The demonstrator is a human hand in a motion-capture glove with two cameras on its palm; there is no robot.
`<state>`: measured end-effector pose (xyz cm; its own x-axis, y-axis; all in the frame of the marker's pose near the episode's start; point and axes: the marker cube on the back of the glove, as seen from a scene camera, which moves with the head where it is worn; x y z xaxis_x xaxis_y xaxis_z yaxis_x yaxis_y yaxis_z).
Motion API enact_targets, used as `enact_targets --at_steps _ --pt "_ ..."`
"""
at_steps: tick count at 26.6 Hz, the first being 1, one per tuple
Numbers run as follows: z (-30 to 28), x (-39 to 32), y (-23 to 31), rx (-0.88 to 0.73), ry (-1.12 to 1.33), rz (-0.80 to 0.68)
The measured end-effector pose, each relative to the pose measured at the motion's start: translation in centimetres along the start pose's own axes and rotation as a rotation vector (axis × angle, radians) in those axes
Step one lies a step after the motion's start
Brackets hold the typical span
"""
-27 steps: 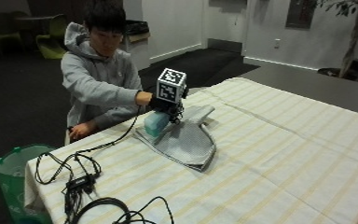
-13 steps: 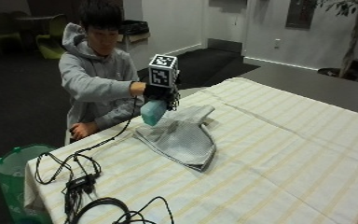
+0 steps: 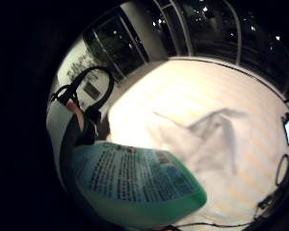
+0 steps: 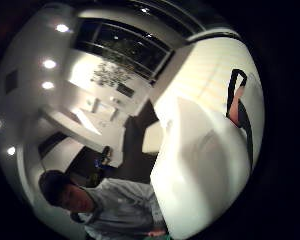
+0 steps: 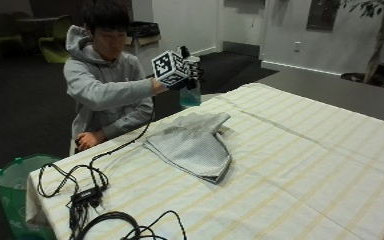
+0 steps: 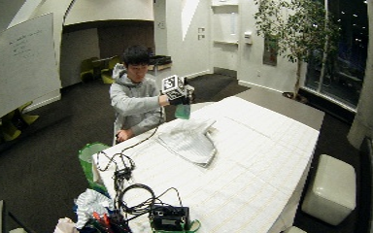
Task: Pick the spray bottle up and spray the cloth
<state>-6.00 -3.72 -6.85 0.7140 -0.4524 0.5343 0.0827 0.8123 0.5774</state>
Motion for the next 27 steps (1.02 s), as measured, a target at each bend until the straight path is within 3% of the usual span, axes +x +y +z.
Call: enact_targets --at_steps 6,11,21,27 --pt "5.6 -1.7 -0.7 0.223 -0.402 0.028" --pt "12.3 -1.2 -0.4 0.317 -0.466 0.03" --pt "23.1 2.9 -0.8 0.22 -0.414 0.131" --pt "24.9 4.3 0.3 0.095 -0.359 0.13"
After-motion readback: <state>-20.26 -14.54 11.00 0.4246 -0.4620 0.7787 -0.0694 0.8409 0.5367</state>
